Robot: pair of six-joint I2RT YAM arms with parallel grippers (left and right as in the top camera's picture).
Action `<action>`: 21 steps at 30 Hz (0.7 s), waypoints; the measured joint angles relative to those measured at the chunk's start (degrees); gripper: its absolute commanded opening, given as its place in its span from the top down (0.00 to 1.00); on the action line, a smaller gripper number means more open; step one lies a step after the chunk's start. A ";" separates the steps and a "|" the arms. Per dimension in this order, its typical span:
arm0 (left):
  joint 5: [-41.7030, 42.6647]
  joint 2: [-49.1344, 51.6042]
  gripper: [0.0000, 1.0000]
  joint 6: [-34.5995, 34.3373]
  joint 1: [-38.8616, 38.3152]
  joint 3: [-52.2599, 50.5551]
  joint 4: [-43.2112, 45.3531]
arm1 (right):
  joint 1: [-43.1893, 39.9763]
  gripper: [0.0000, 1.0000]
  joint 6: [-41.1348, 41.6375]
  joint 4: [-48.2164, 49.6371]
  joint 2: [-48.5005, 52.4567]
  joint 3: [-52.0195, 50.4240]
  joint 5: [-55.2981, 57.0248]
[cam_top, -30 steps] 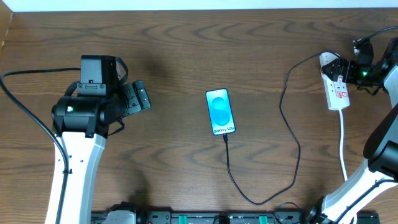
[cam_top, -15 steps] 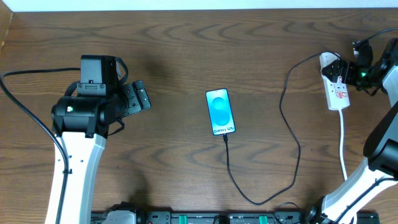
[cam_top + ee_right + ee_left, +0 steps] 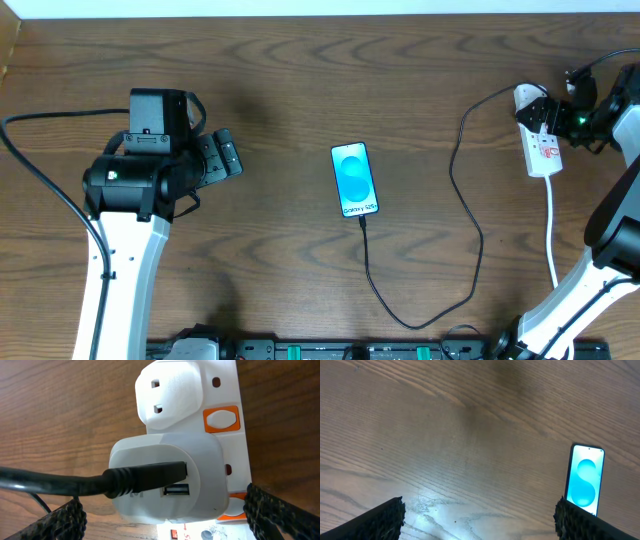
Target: Plug charger to phone and switch on socket
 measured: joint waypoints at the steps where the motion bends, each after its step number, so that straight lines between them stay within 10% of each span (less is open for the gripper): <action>1: 0.00 0.00 0.05 0.00 0.00 0.00 0.00 | -0.02 0.01 0.15 -0.13 0.00 0.02 -0.04; 21: 0.00 0.00 0.05 0.00 0.00 0.00 0.02 | -0.46 0.01 0.57 -0.35 0.17 0.35 -6.32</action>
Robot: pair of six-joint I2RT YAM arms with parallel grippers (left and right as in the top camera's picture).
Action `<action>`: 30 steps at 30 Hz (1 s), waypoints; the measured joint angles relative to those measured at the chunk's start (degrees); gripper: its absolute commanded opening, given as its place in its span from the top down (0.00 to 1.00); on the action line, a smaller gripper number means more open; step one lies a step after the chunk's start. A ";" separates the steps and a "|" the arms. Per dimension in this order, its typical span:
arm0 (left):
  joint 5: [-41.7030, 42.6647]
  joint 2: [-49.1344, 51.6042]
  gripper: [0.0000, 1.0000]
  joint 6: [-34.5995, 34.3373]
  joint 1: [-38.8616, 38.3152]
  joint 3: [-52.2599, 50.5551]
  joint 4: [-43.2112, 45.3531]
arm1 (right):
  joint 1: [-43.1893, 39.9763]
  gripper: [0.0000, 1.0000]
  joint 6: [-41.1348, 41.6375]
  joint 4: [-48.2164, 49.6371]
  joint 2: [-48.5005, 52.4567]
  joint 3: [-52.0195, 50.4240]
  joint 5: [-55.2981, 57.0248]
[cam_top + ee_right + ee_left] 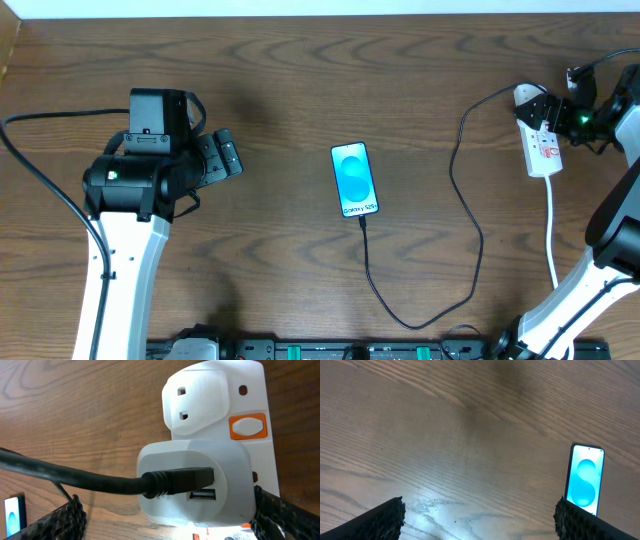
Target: Plug charger to phone and switch on socket
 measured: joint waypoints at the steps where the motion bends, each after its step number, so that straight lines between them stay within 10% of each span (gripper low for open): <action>1: 0.00 0.00 0.05 0.00 0.00 0.00 -0.02 | 0.00 0.01 0.00 0.00 0.00 0.00 0.00; 30: 0.00 0.00 0.05 0.00 0.00 0.00 -0.02 | 1.49 0.01 0.31 -1.18 0.00 0.68 3.69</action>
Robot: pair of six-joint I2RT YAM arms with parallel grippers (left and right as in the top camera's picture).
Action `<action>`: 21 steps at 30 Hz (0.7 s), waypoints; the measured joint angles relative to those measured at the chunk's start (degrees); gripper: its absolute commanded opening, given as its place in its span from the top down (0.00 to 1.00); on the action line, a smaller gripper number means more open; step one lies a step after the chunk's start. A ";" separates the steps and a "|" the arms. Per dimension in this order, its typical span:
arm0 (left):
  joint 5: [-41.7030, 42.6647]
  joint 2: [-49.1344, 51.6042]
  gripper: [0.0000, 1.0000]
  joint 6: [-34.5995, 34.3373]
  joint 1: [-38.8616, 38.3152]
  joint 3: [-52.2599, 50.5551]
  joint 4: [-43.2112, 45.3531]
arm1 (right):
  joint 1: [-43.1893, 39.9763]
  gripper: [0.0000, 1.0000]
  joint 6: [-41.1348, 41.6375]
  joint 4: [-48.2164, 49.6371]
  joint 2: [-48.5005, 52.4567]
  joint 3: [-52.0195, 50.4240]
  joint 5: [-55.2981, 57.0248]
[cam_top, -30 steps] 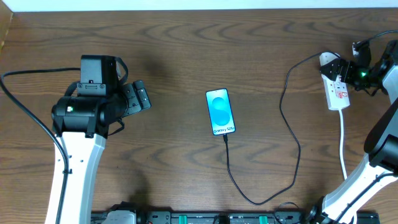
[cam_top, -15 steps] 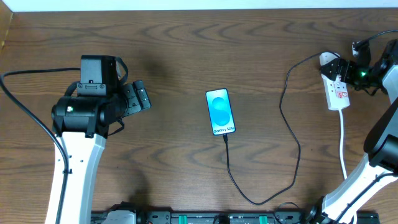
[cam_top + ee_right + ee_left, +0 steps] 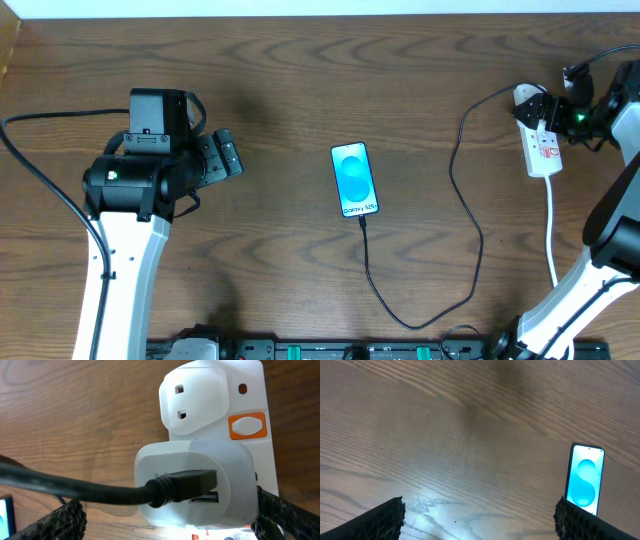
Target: Plug charger to phone and switch on socket
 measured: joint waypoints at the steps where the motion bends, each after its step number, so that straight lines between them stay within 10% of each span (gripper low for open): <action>1: 0.00 0.00 0.05 0.00 0.00 0.00 0.00 | 0.24 0.01 0.31 0.04 -0.04 0.00 0.59; 21: 0.00 0.00 0.05 0.00 0.00 -0.02 0.00 | 4.79 0.01 8.96 2.23 -0.98 -0.48 12.11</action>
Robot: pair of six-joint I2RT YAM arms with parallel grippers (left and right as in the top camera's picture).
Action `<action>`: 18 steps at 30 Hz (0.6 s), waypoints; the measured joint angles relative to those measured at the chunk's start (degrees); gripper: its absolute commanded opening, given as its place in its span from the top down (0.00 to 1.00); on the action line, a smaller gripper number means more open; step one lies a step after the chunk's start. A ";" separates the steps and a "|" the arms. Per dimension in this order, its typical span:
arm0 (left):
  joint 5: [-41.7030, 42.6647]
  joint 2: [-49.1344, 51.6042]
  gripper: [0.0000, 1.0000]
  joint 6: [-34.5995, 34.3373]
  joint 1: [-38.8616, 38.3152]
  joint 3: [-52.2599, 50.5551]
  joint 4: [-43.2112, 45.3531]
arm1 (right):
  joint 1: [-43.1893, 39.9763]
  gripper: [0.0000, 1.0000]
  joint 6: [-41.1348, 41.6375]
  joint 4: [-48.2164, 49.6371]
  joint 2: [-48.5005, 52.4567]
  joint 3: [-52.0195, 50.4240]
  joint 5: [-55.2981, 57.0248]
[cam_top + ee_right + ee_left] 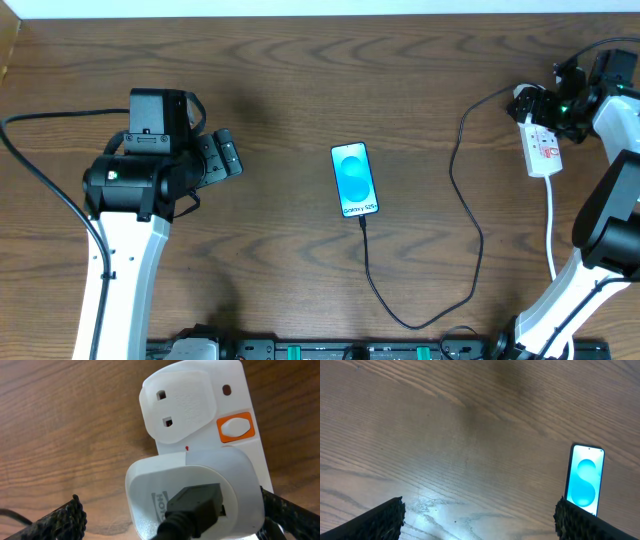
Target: Plug charger to phone and switch on socket
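The phone [355, 180] lies face up mid-table, its screen lit blue, and shows again in the left wrist view as phone [585, 480]. A black cable [462, 215] runs from its near end in a loop to the white charger adapter [195, 492], which sits in the white power strip [541, 145]. An orange switch [235, 429] lies beside the strip's empty socket [177, 407]. My right gripper [175, 525] hangs open just above the adapter, one finger on each side. The left gripper [480, 525] is open over bare wood, left of the phone.
The strip's white lead [551, 235] runs toward the near right edge. The black cable loops across the table between phone and strip. The left arm's body [140, 180] stands at the left.
The right gripper has shifted toward the strip's far end and tilted; the adapter now sits lower and closer in its view. Phone, cable and left arm are unchanged.
The right gripper stayed open over the adapter and strip at every moment, its view shifting a little each time; now it is nearest the far end. The phone stayed lit with the cable in it, and the left arm kept still.
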 measured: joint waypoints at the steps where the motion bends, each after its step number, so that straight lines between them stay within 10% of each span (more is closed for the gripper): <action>1: 0.00 0.00 0.05 0.00 0.00 0.02 0.00 | 0.07 0.01 0.39 0.17 -0.04 -0.07 0.26; 18: 0.00 0.00 0.05 0.00 0.00 0.02 0.00 | 2.49 0.01 7.96 1.46 -0.24 -0.31 6.60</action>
